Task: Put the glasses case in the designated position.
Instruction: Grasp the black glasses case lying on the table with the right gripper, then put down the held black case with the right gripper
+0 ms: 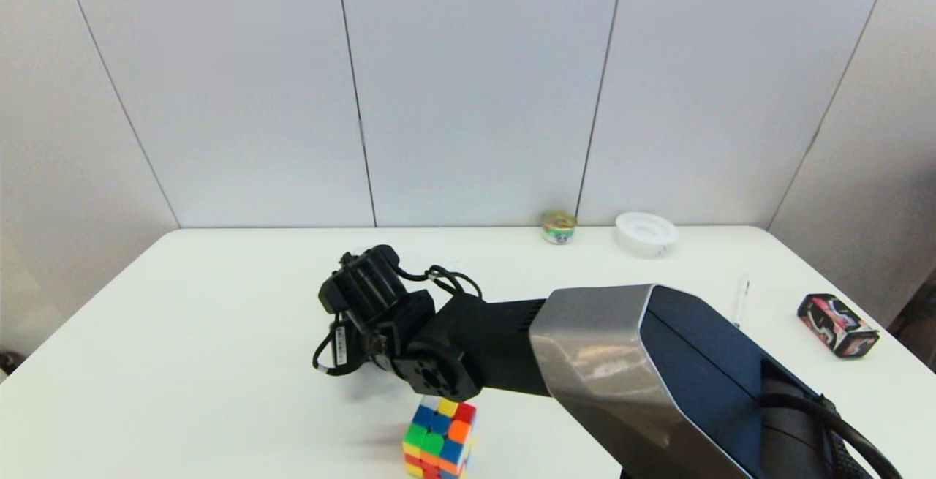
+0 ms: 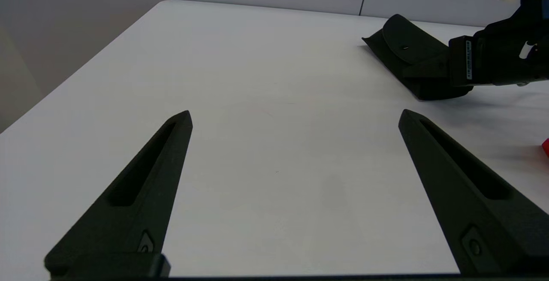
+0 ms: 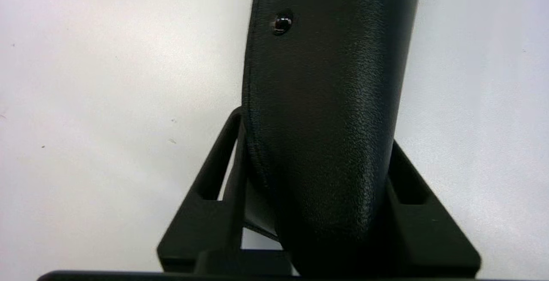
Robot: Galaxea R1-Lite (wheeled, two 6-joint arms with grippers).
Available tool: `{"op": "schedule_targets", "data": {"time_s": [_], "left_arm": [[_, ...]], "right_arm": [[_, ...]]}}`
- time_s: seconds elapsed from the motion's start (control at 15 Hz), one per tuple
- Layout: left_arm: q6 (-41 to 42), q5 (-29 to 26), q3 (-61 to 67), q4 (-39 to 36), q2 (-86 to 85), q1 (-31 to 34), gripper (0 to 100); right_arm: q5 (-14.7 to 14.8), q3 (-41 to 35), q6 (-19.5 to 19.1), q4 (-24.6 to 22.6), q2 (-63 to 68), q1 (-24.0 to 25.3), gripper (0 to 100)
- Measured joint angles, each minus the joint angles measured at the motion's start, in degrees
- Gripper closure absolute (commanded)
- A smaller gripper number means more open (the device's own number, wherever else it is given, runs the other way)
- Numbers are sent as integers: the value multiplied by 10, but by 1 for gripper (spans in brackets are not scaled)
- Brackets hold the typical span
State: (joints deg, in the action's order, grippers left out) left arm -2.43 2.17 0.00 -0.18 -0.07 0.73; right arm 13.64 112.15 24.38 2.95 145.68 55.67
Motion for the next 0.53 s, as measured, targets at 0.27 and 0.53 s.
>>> {"op": "schedule_targets", "data": {"time_s": [0.27,0.53], "left_arm": [[0,0,0,0,0,0,0],[0,0,0,0,0,0,0]], "right_arm": [[13,-2,4,14,-19,-3,100],[16,-3,1,14,-70,-24,100]]}}
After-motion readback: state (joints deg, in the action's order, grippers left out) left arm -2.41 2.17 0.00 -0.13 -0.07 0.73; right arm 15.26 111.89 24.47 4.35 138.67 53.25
